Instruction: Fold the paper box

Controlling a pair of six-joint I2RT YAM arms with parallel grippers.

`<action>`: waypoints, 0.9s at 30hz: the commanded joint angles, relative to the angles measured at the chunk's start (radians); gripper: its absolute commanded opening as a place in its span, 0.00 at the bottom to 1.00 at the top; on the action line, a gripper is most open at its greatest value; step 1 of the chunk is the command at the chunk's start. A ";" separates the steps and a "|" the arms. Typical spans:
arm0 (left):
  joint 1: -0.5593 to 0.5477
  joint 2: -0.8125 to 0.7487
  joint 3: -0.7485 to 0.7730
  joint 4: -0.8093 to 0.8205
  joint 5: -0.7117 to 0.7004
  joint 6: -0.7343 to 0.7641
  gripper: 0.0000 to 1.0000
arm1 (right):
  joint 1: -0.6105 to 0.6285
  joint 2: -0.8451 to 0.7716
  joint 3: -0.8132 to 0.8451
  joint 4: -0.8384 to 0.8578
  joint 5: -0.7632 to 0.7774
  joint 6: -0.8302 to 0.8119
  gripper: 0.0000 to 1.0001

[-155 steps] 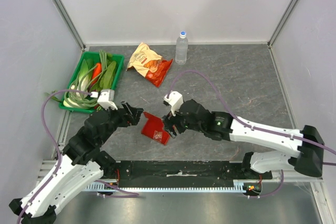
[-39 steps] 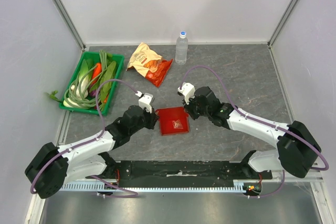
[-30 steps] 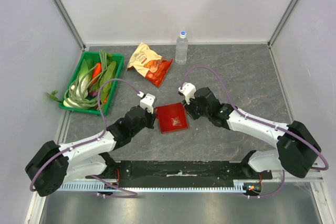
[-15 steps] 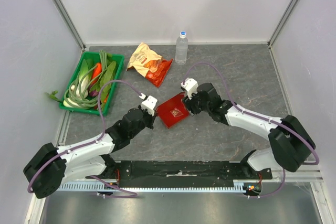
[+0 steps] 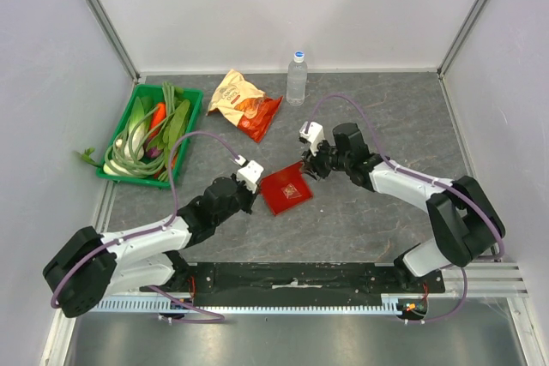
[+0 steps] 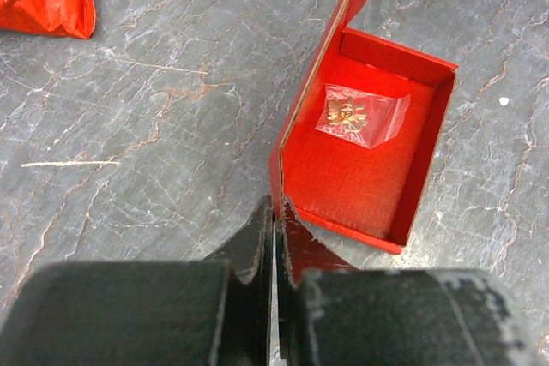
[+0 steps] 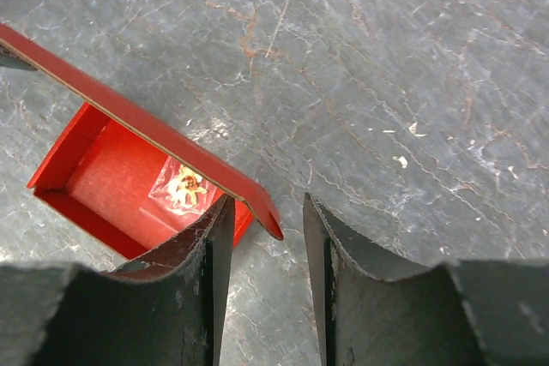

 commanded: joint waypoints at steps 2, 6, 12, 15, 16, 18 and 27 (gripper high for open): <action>-0.003 0.009 0.024 0.064 0.008 0.054 0.02 | -0.002 0.025 0.035 0.003 -0.076 -0.042 0.45; -0.002 0.007 0.023 0.064 0.005 0.051 0.02 | -0.002 0.034 0.052 -0.008 -0.086 -0.051 0.30; -0.003 0.043 0.046 0.042 -0.064 0.028 0.10 | 0.015 0.017 0.024 0.024 -0.073 -0.031 0.08; -0.003 0.070 0.064 0.038 -0.084 -0.006 0.15 | 0.019 0.009 0.018 0.026 -0.064 -0.025 0.00; -0.003 0.078 0.069 0.038 -0.090 -0.009 0.16 | 0.019 0.006 0.014 0.032 -0.064 -0.022 0.00; -0.003 0.093 0.082 0.038 -0.093 -0.014 0.19 | 0.025 0.003 0.014 0.032 -0.057 -0.017 0.00; -0.003 0.132 0.130 0.038 -0.159 -0.038 0.06 | 0.053 -0.012 0.000 0.049 0.046 0.088 0.00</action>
